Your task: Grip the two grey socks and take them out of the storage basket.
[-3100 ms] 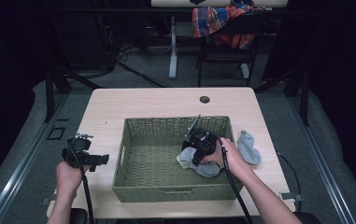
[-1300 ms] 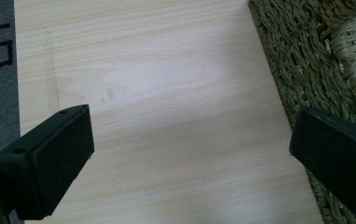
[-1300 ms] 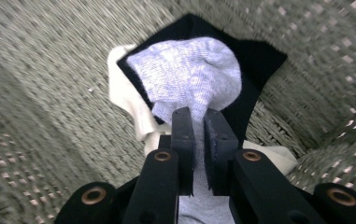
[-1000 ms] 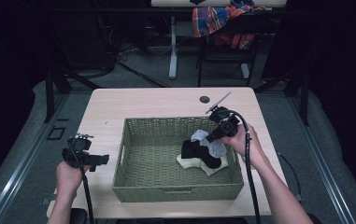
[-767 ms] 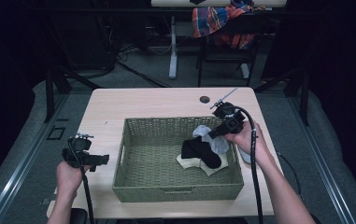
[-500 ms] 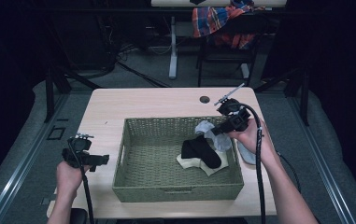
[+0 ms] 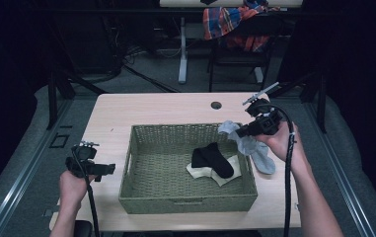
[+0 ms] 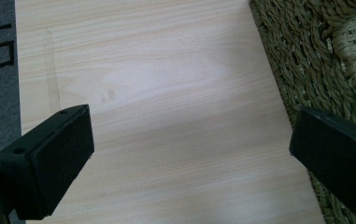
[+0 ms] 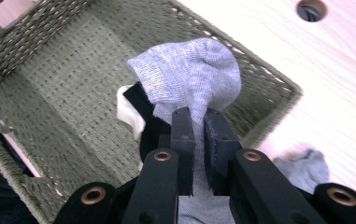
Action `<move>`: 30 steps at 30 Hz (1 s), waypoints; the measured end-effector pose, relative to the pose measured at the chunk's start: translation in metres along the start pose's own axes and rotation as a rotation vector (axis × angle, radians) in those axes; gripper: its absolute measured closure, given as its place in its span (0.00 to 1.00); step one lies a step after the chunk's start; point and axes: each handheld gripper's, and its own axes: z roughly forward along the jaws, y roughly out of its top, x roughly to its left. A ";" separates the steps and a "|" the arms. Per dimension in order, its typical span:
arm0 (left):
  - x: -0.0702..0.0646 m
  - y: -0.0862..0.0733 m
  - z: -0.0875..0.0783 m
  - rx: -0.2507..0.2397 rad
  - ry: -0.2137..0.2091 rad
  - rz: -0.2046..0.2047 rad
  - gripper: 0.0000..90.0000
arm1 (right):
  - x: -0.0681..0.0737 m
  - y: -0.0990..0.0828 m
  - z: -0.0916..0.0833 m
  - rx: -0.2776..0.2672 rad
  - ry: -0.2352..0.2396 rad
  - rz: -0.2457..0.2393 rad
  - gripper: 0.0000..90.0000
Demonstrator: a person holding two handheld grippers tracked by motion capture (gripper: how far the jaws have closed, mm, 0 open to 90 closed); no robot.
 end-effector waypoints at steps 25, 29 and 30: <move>0.000 0.000 0.000 0.001 0.002 -0.001 0.00 | -0.060 -0.036 -0.029 -0.038 -0.123 0.163 0.93; 0.000 0.000 0.000 0.000 0.003 -0.002 0.00 | -0.072 -0.043 -0.027 -0.026 -0.148 0.194 0.93; 0.000 0.000 0.000 0.000 0.004 -0.003 0.00 | -0.075 -0.045 -0.026 -0.027 -0.153 0.200 0.93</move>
